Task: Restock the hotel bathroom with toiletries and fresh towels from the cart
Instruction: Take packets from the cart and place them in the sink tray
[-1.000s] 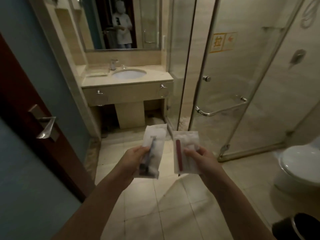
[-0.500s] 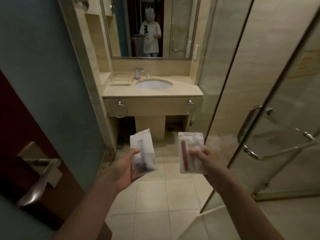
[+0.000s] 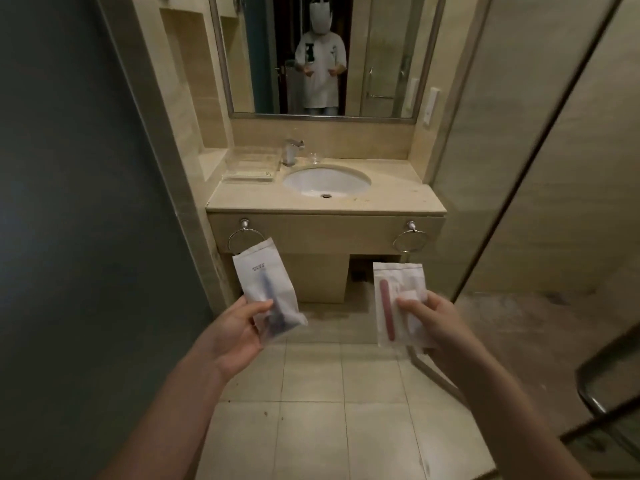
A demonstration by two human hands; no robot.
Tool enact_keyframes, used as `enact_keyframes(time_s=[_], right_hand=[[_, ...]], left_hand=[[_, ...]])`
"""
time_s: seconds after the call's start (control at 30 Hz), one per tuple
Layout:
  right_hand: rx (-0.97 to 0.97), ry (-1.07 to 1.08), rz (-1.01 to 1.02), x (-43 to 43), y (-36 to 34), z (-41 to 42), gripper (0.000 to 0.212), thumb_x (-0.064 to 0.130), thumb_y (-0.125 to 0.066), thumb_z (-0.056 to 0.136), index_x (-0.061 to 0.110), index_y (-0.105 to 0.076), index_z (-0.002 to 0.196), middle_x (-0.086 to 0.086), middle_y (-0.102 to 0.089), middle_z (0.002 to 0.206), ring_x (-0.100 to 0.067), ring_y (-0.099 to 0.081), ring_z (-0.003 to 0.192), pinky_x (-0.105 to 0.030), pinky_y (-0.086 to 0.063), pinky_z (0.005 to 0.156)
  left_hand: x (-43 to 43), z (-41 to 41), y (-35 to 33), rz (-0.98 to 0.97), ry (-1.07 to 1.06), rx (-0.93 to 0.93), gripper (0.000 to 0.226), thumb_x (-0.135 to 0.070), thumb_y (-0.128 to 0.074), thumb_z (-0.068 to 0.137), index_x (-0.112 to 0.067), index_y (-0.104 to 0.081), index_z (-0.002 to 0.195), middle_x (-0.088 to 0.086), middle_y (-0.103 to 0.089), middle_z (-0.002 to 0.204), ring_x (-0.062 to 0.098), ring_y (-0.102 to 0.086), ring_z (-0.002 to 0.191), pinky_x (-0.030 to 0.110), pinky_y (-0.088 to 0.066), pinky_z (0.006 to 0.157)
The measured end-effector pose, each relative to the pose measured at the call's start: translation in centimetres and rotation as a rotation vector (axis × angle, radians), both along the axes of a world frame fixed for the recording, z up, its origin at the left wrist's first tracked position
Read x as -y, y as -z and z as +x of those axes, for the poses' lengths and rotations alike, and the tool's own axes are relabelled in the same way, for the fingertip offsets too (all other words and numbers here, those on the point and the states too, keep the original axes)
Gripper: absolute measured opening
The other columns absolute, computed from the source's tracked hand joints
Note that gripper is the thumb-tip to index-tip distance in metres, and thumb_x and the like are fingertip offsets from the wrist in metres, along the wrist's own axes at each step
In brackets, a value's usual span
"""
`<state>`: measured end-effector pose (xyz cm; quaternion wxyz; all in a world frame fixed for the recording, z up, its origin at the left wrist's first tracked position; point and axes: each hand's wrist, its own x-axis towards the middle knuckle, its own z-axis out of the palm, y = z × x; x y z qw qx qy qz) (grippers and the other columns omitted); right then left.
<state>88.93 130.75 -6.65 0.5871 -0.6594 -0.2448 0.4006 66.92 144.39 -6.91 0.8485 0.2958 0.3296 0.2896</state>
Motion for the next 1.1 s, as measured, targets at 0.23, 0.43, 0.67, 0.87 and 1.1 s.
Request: enact_keyframes(time_s=[0.23,0.43,0.67,0.87,1.1], right_hand=[[-0.099,-0.079,-0.011,-11.3,1.7,7.7,0.014,0.012,-0.056,0.091,0.007,-0.064,0.102,-0.009,-0.067,0.085,-0.022,-0.064,0.075,-0.033,-0.05,0.063],[-0.166,-0.218,-0.015,-20.9,2.6,11.1,0.02,0.017,-0.056,0.091,0.009,-0.061,0.108,-0.013,-0.066,0.098,-0.024,-0.065,0.085,-0.031,-0.05,0.066],[-0.196,-0.308,-0.054,-31.3,3.1,13.7,0.015,0.018,-0.056,0.091,0.012,-0.06,0.104,-0.012,-0.065,0.096,-0.024,-0.064,0.082,-0.033,-0.052,0.066],[-0.153,-0.265,-0.032,-41.5,3.1,14.4,0.012,0.014,-0.055,0.092,0.01,-0.065,0.098,-0.003,-0.071,0.079,-0.017,-0.066,0.071,-0.029,-0.05,0.064],[-0.149,-0.259,-0.019,-53.3,2.0,13.1,0.015,0.014,-0.055,0.092,0.007,-0.062,0.102,-0.008,-0.067,0.089,-0.023,-0.063,0.081,-0.032,-0.05,0.071]], left_hand=[[-7.7,7.9,1.6,0.099,-0.001,-0.231,0.039,0.0,-0.048,0.09,-0.008,-0.049,0.128,0.018,-0.059,0.119,0.032,-0.058,0.108,0.041,-0.05,0.086],[-14.4,13.0,0.9,0.168,-0.078,-0.24,0.037,-0.003,-0.052,0.087,-0.01,-0.052,0.123,0.012,-0.062,0.111,0.03,-0.06,0.104,0.042,-0.05,0.086],[-23.2,14.0,2.1,0.134,-0.189,-0.235,0.033,-0.002,-0.051,0.088,-0.014,-0.055,0.118,0.01,-0.064,0.107,0.026,-0.062,0.098,0.04,-0.051,0.085],[-33.3,14.1,2.6,0.166,-0.197,-0.267,0.028,-0.002,-0.054,0.087,-0.016,-0.057,0.112,0.008,-0.066,0.107,0.023,-0.063,0.099,0.035,-0.051,0.086],[-46.2,14.1,2.2,0.204,-0.161,-0.318,0.027,0.001,-0.055,0.087,-0.007,-0.058,0.113,0.01,-0.067,0.101,0.022,-0.064,0.089,0.023,-0.058,0.067]])
